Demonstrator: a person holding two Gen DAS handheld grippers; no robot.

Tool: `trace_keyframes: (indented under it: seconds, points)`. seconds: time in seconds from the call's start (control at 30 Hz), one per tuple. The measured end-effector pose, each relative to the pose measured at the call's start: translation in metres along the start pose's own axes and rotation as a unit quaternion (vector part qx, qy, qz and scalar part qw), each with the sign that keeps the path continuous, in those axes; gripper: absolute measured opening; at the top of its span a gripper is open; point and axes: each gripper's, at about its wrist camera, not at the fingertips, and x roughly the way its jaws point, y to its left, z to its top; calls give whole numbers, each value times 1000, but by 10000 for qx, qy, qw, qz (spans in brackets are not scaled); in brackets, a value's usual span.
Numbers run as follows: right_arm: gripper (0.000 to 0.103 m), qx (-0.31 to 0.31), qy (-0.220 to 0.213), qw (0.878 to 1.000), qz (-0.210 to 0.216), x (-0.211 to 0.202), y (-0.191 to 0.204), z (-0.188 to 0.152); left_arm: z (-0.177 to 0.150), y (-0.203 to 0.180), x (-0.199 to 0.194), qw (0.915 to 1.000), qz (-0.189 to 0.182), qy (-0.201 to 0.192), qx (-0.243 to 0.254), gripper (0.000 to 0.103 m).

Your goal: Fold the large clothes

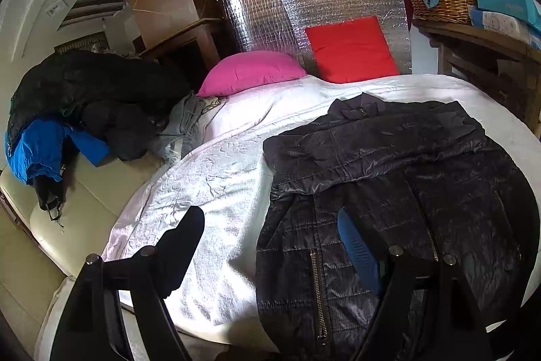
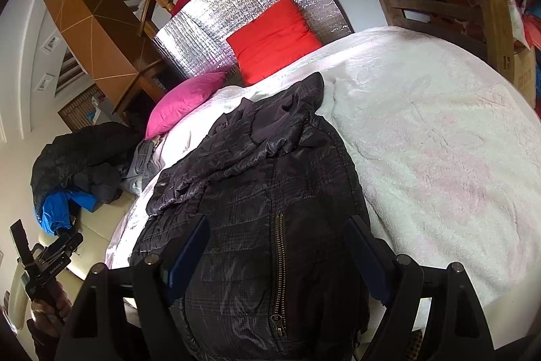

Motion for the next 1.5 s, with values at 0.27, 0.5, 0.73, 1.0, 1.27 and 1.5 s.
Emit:
trace_keyframes:
  seconds: [0.27, 0.5, 0.73, 1.0, 1.27, 1.5]
  points:
    - [85, 5, 43, 10000, -47, 1, -3, 0, -10, -3, 3, 9999, 10, 144, -11, 81]
    - [85, -24, 71, 10000, -46, 3, 0, -1, -11, -2, 4, 9999, -8, 141, -21, 81]
    - [85, -96, 188, 9997, -120, 36, 13, 46, 15, 16, 78, 9946, -677, 650, -449, 82]
    - [85, -209, 404, 9976, -531, 149, 11, 135, 54, 36, 220, 9796, -781, 1316, -1299, 82]
    - [83, 96, 1206, 9890, -848, 250, -40, 156, 45, 24, 290, 9565, -1376, 1686, -1944, 44]
    - [29, -843, 1307, 9848, -777, 260, -9, 154, 50, 7, 317, 9557, -1379, 1888, -1787, 38]
